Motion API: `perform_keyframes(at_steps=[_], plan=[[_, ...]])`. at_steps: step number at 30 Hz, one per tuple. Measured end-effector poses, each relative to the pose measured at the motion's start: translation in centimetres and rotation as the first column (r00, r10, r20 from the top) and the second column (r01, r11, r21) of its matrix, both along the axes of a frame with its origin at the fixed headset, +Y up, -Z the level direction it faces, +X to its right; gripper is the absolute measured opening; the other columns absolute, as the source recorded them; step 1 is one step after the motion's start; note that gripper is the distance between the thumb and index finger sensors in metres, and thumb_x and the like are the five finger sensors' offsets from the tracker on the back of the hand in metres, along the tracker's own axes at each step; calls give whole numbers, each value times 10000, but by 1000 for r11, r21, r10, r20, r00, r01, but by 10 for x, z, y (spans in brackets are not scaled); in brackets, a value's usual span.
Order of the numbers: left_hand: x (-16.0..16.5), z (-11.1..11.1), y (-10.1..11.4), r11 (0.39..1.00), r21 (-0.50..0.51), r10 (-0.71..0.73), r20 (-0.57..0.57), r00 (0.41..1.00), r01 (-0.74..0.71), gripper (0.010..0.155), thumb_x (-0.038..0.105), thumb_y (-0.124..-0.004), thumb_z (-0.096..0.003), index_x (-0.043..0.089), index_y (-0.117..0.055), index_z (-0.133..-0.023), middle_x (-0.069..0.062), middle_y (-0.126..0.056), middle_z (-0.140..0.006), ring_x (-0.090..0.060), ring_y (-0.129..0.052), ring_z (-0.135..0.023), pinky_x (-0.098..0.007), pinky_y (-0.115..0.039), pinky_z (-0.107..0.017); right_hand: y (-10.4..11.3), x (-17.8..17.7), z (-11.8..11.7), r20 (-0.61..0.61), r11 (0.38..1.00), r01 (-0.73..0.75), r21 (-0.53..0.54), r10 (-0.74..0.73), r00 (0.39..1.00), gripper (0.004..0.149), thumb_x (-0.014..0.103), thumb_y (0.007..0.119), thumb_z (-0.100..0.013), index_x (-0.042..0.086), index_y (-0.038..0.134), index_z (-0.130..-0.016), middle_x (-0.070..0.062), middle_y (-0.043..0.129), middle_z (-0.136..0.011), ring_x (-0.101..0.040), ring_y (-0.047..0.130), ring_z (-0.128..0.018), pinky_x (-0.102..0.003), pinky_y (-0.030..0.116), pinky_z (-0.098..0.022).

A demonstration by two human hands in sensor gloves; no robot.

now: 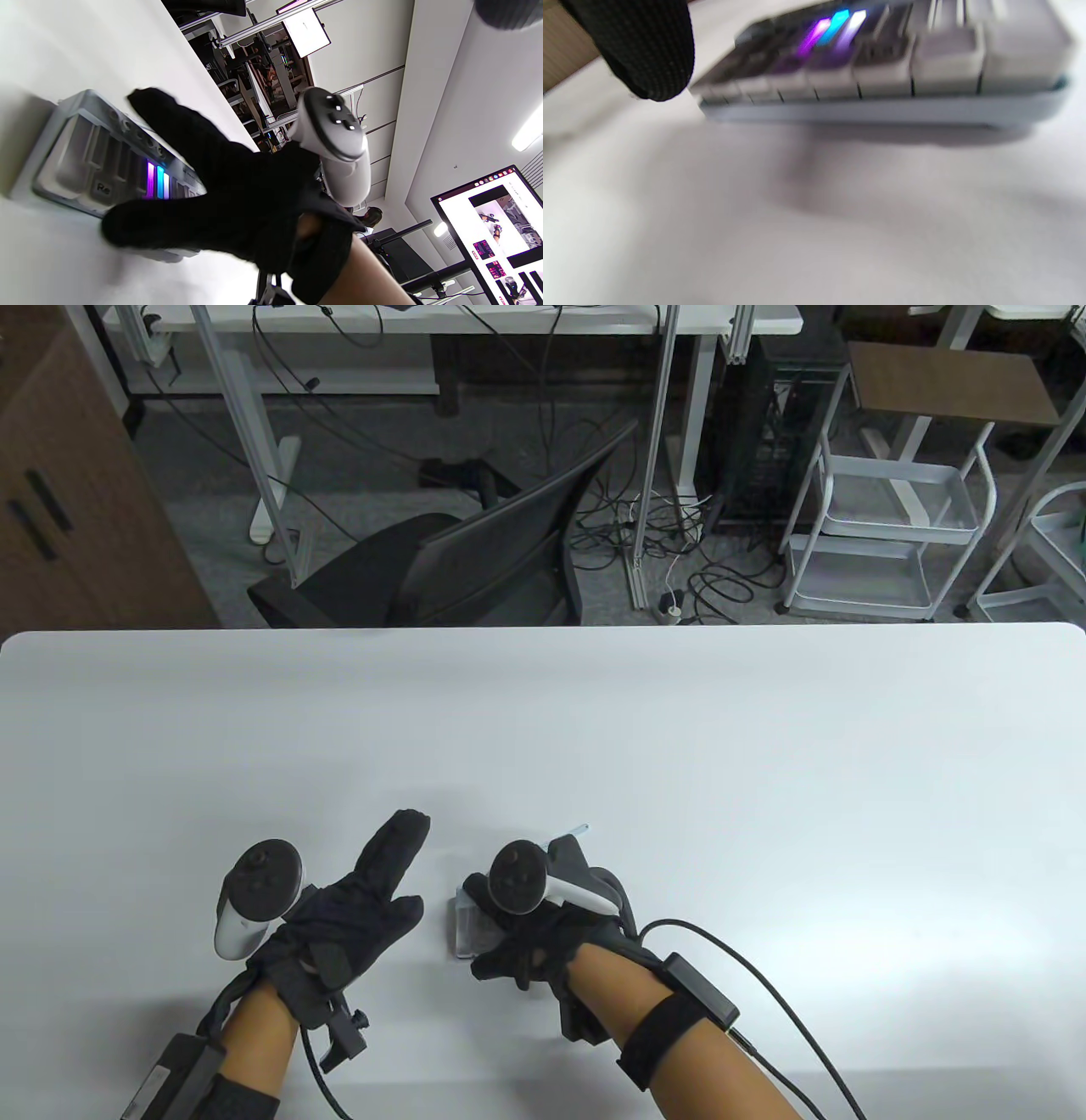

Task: Press Re-Fa-La on toy piano

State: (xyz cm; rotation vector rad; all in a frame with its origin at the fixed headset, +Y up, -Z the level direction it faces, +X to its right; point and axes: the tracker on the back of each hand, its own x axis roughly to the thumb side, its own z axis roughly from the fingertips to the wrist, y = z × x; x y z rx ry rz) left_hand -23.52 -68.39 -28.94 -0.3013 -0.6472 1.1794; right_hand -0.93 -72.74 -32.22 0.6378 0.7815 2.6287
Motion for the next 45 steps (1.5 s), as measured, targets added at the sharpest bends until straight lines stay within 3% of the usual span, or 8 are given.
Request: perform_keyframes(at_steps=[8, 15, 25, 33, 45], plan=[[0, 0, 0, 1000, 1, 9, -2, 1000, -9, 916, 799, -639, -483, 351, -184, -1141, -35, -31, -1177, -398, 20, -1103, -708, -87, -633, 61, 45, 8, 75, 953, 290, 89, -297, 952, 947, 609, 900, -436, 344, 261, -1082, -70, 171, -1139, -470, 220, -1085, -708, 207, -684], [0, 0, 1, 1000, 2, 22, -3, 1000, -22, 916, 800, -638, -482, 357, -176, -1138, -32, -19, -1174, -397, 24, -1102, -708, -85, -633, 86, 87, 26, 107, 860, 478, 178, -500, 860, 962, 639, 877, -438, 346, 219, -1076, -70, 137, -1138, -466, 179, -1086, -698, 192, -682], [-1, 0, 0, 999, -8, 33, -13, 999, -34, 919, 806, -633, -481, 360, -169, -1137, -30, -14, -1173, -398, 29, -1101, -708, -83, -632, 70, 123, 36, 170, 773, 618, 141, -634, 754, 978, 702, 818, -447, 357, 139, -1060, -64, 65, -1127, -453, 87, -1080, -686, 143, -676], [-1, 0, 0, 999, -19, 36, -13, 999, -37, 920, 809, -631, -480, 362, -168, -1137, -29, -12, -1173, -399, 31, -1100, -709, -82, -631, 54, 129, 31, 203, 782, 617, 91, -621, 757, 985, 730, 791, -447, 357, 110, -1053, -61, 34, -1119, -444, 57, -1074, -685, 120, -670], [-1, 0, -1, 999, -23, 26, -13, 1000, -27, 921, 809, -631, -479, 359, -169, -1138, -30, -15, -1173, -398, 29, -1101, -709, -82, -631, 50, 129, 32, 211, 793, 605, 73, -605, 767, 986, 735, 785, -448, 355, 105, -1053, -64, 29, -1118, -445, 52, -1073, -686, 114, -666]])
